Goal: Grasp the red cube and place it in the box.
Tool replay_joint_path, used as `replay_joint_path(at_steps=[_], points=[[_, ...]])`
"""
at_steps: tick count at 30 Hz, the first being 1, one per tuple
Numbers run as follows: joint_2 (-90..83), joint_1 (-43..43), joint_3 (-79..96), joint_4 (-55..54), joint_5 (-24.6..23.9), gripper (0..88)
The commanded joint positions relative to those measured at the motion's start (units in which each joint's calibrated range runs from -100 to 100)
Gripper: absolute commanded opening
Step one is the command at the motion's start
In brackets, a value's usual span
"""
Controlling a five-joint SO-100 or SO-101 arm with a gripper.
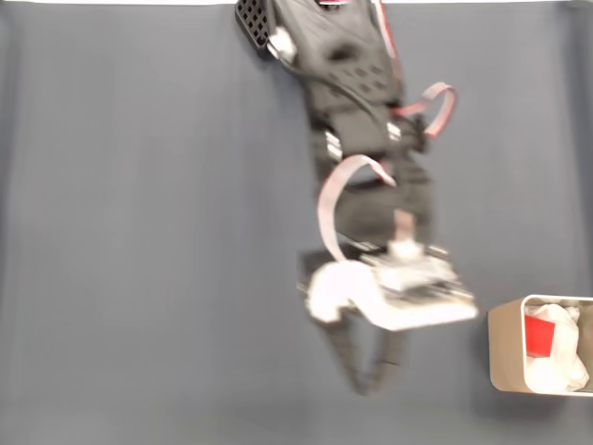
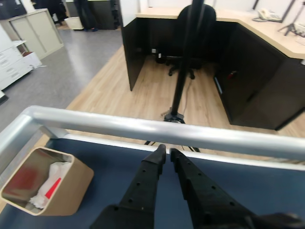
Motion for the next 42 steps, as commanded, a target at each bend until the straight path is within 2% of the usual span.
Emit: replay_joint_path(at_steps=[1, 12, 18, 31, 42], points=[[-16.52, 5.09, 12.33, -1.22, -0.44, 0.0], [-67.04, 5.23, 68.99, -0.73, -1.47, 0.0], [-87.66, 4.38, 89.61, 5.99, -1.71, 0.0], [-101.18, 4.31, 106.49, 24.27, -1.51, 0.0], [-104.47, 3.81, 108.23, 37.05, -2.69, 0.0]])
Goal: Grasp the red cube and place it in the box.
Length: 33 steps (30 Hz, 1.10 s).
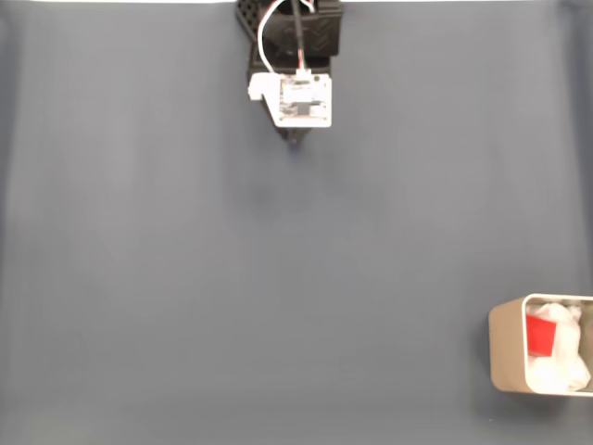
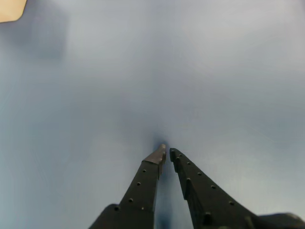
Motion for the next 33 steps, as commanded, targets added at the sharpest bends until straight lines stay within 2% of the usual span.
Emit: replay_joint_path(at_steps=[1, 13, 33], points=[[-0.87, -0.27, 0.45, 2.70, -0.24, 0.0], [-0.96, -0.84, 0.45, 8.11, 0.20, 0.1], [-0.96, -0.56, 0.45, 8.36, 0.63, 0.2]])
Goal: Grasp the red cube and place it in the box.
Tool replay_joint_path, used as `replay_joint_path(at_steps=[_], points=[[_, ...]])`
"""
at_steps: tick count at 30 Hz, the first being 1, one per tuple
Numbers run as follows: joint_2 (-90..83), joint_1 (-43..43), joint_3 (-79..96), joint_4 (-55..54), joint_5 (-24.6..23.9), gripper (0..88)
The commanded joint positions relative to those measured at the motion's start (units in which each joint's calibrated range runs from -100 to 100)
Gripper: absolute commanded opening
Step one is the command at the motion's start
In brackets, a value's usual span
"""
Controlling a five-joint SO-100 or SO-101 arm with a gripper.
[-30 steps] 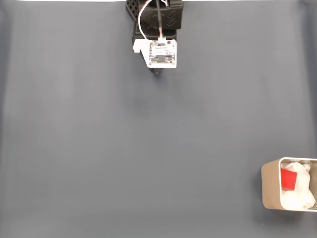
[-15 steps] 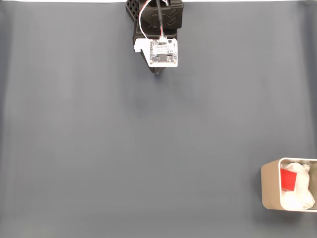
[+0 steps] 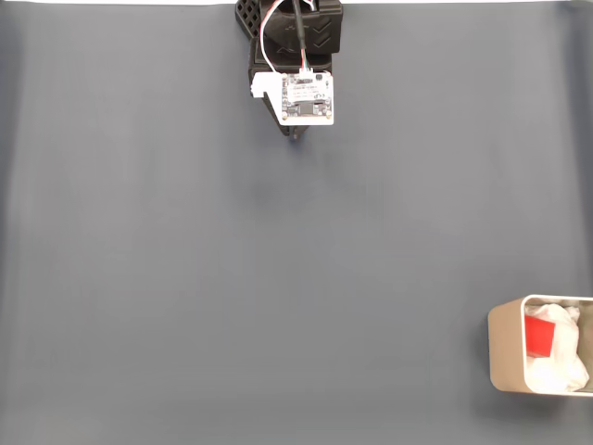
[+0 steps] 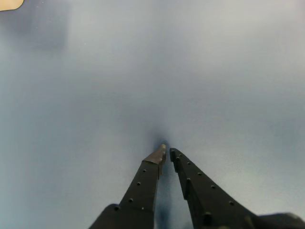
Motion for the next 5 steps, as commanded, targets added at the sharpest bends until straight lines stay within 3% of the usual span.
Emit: replay_joint_path(at_steps=[1, 5], points=[[0.00, -0.18, 0.45, 1.20, 0.10, 0.2], [0.00, -0.18, 0.45, 1.20, 0.10, 0.2]])
